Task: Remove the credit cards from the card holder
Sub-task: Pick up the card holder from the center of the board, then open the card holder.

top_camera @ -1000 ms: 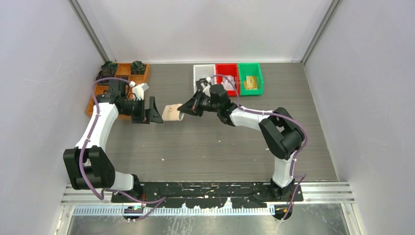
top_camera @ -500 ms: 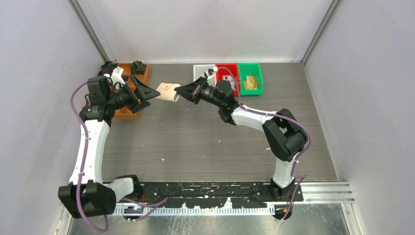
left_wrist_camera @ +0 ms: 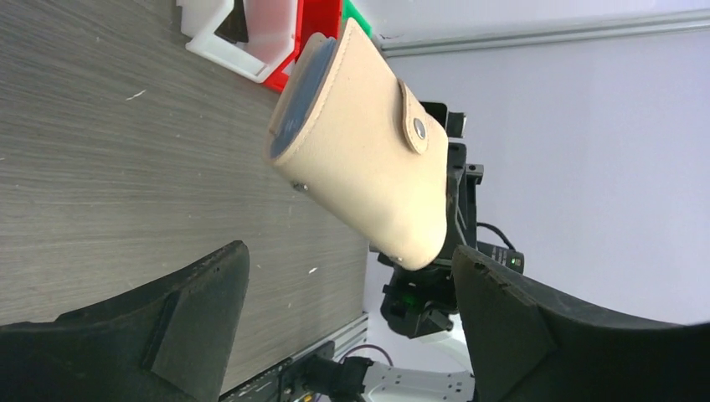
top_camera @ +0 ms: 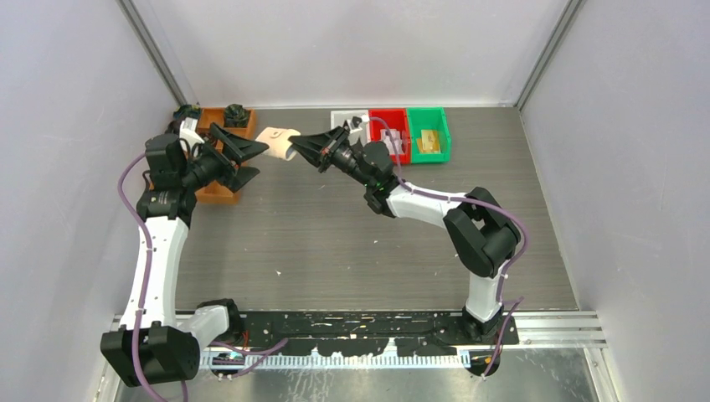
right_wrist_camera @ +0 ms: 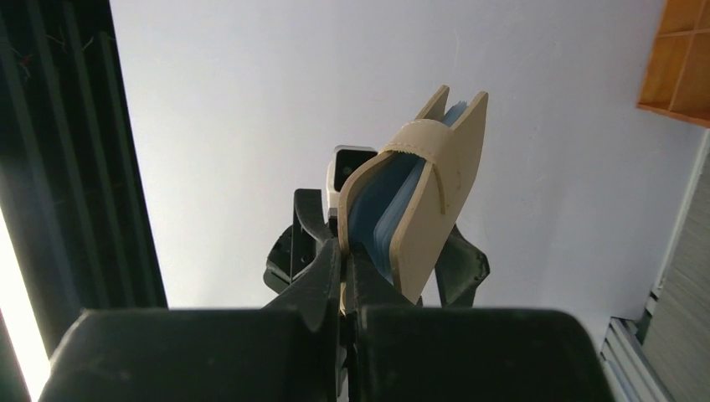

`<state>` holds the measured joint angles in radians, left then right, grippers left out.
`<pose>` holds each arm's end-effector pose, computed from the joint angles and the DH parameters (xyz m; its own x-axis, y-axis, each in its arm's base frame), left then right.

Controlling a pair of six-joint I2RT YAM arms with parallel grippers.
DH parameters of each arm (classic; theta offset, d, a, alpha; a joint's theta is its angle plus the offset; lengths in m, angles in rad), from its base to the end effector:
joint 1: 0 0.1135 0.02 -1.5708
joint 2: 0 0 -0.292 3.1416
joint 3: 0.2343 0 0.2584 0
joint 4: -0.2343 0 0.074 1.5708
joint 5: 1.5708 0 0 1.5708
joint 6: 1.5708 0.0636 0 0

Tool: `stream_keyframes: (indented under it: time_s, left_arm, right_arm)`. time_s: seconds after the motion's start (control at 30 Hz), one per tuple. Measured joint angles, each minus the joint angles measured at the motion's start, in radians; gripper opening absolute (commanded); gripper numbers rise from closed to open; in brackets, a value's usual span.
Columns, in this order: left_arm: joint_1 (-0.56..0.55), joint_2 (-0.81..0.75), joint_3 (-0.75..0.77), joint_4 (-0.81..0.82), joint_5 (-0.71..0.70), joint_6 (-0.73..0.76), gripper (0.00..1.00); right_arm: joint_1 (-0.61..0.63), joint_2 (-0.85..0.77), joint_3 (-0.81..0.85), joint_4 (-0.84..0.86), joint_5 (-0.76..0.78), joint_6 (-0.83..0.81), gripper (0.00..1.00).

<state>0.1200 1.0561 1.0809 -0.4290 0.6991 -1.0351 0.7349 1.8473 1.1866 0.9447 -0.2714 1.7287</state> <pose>0.2420 -0.0120 0.3856 -0.6256 -0.7384 -0.2517 -0.0827 0.3836 -0.9198 0.3334 0.3243 0.3254 -0.8592 0.5059 0.0768 -0.0737 -0.2708 0.9598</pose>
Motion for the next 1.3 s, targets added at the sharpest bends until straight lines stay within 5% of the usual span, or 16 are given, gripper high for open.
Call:
stream_keyframes:
  time_s: [0.2,0.6,0.63,0.7,0.77,0.87,1.07,1.3]
  left_arm:
    - [0.0,0.0,-0.016,0.039,-0.026,-0.063,0.78]
    - [0.038,0.0,-0.015,0.087,-0.072,-0.11,0.26]
    - [0.04,0.0,-0.015,0.088,-0.074,-0.111,0.21]
    - [0.042,0.0,-0.01,0.085,-0.079,-0.108,0.13]
    - [0.043,0.0,0.003,0.076,-0.079,-0.093,0.05]
    - [0.045,0.01,0.022,0.05,-0.095,-0.039,0.0]
    - [0.048,0.051,0.103,0.028,-0.021,0.091,0.0]
    - [0.045,0.052,0.123,0.049,0.223,0.171,0.05]
  right_arm:
    - [0.052,0.026,0.039,0.022,0.033,0.037,0.01]
    - [0.108,0.025,0.008,0.02,0.075,0.034,0.01]
    - [0.109,0.025,0.006,0.014,0.076,0.027,0.05]
    - [0.112,0.025,0.006,0.002,0.075,0.017,0.36]
    - [0.114,0.025,0.006,-0.008,0.069,0.005,0.56]
    - [0.112,0.012,0.006,-0.026,0.033,-0.022,0.81]
    - [0.063,-0.071,-0.003,-0.235,-0.121,-0.164,0.98]
    - [-0.012,-0.139,0.053,-0.505,-0.274,-0.434,0.99]
